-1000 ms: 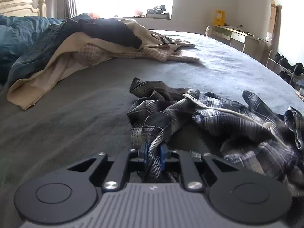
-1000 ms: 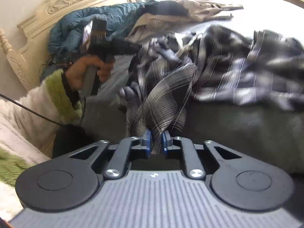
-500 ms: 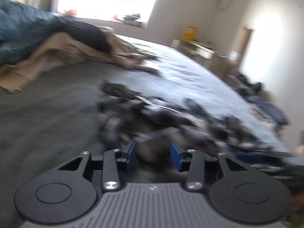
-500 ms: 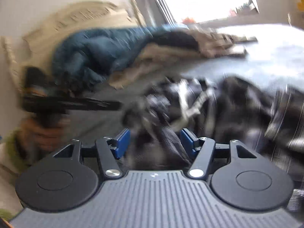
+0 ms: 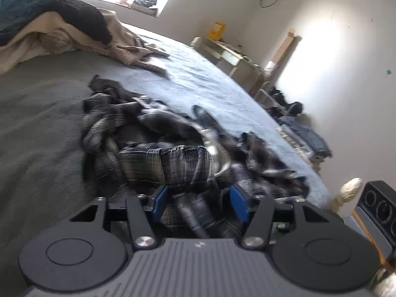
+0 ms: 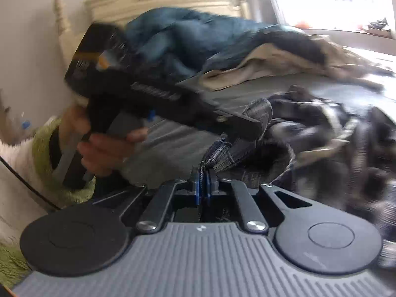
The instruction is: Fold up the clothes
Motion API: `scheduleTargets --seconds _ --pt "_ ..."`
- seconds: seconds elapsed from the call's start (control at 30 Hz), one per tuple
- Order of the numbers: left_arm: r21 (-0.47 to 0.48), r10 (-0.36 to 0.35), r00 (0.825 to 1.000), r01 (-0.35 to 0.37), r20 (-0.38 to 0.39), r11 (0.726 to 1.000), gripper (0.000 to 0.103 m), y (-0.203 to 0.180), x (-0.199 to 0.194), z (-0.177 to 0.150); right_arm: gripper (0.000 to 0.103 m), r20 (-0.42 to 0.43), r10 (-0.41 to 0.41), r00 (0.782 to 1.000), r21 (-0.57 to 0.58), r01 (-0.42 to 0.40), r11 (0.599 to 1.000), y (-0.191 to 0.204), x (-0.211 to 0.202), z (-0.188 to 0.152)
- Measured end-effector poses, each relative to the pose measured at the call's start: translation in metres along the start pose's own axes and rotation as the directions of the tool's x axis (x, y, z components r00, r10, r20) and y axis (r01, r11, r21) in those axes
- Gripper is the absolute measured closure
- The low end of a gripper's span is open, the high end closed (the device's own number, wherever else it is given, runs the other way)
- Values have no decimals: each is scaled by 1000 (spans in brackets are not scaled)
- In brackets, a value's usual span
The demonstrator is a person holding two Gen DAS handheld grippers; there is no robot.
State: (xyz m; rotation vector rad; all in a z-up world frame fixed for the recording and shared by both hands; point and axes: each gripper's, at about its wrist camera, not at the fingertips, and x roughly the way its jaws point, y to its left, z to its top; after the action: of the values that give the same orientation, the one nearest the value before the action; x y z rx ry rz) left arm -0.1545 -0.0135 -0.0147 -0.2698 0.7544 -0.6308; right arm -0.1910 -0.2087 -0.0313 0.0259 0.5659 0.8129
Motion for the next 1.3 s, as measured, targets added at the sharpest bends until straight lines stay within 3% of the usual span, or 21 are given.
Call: scheduleTargets --seconds 0.17,0.3,0.4,0.53,0.63,0.7,0.8,0.87,0.97,1.03,1.1,1.13,1.17,1.2,1.23,1.3 --pt "-61 86 996 -88 -24 994 52 22 2 -14 99 -59 55 997 -20 -57 998 20 29 -10" --pt "-142 96 993 -105 -66 984 63 44 15 -26 96 -76 23 997 -38 -26 999 34 35 -20" --pt "-181 90 993 -102 -71 978 71 55 23 -33 95 -79 47 996 -15 -49 999 32 23 -15" --pt "-195 82 995 -90 -48 977 82 64 22 -36 71 18 46 999 58 -47 997 9 -10 6" --pt "-208 89 996 -88 -7 974 88 67 15 -37 67 87 -60 994 189 43 981 -28 -25 25" --pt "-197 94 995 -88 22 977 89 65 5 -38 65 73 -190 979 235 168 957 -51 -19 44" --pt "-169 91 995 -82 46 982 90 59 -9 -41 58 2 -325 946 182 319 930 -77 6 77" --pt "-154 85 995 -75 60 985 90 55 -19 -44 48 -37 -368 929 141 369 919 -94 34 98" --pt "-128 75 992 -62 103 990 90 47 -38 -52 45 -122 -414 902 85 425 901 -124 87 121" --pt "-111 62 990 -48 128 993 90 45 -50 -59 45 -222 -406 887 81 432 898 -150 118 127" --pt "-94 59 988 -45 145 995 90 44 -58 -67 47 -324 -372 870 148 435 888 -178 146 123" --pt "-85 60 987 -47 148 995 90 43 -60 -71 60 -365 -340 867 182 425 887 -189 157 118" --pt "-77 61 987 -50 149 996 90 43 -62 -75 87 -367 -335 868 210 428 879 -193 156 112" --pt "-71 63 987 -53 149 996 90 43 -63 -79 92 -367 -330 870 238 431 871 -196 155 106" --pt "-73 61 988 -51 145 996 90 43 -63 -81 95 -326 -325 888 278 419 864 -197 145 104" --pt "-76 52 988 -41 147 996 90 45 -63 -84 96 -183 -339 923 338 383 860 -187 105 103"
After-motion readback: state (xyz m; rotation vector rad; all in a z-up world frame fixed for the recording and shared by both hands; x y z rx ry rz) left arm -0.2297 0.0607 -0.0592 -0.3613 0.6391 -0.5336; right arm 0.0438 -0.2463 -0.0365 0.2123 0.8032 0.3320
